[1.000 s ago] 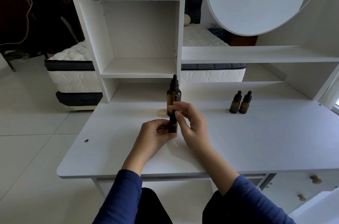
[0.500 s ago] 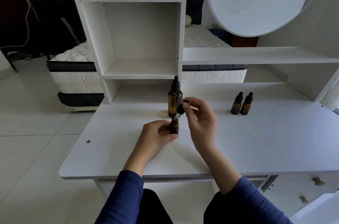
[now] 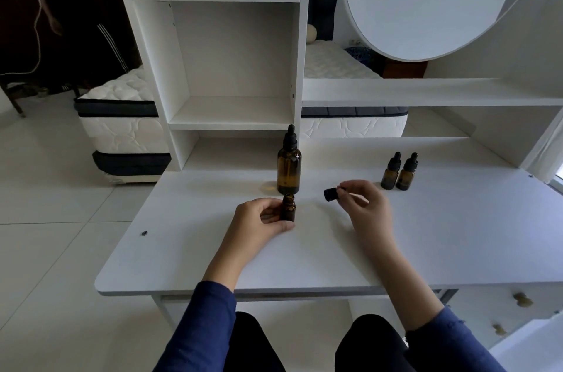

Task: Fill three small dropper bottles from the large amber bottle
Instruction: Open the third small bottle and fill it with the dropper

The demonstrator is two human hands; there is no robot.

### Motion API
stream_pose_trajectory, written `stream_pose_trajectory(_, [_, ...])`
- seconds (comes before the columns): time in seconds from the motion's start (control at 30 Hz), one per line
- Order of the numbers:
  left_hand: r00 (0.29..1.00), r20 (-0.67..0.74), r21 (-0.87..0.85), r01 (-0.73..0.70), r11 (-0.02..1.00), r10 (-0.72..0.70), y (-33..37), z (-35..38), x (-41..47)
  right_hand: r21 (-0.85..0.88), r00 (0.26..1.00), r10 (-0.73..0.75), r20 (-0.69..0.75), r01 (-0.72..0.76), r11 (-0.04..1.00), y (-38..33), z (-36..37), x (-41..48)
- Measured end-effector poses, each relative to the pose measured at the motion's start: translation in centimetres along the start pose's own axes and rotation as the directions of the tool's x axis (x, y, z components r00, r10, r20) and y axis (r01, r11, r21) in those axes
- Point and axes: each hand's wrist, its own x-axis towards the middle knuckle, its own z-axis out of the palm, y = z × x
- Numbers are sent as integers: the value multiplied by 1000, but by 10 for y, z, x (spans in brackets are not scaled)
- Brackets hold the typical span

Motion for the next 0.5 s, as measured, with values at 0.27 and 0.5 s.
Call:
stream_pose_trajectory(0.27, [1000,11,11,-21,1000,21,0,-1,-1,-274,999,-18,43,29,961,6,-3,-1])
stream_pose_trajectory(0.5, [1000,15,17,-22,1000,21,-1,-1,-1,-340,995,-31,91,61,938,2,-3,-5])
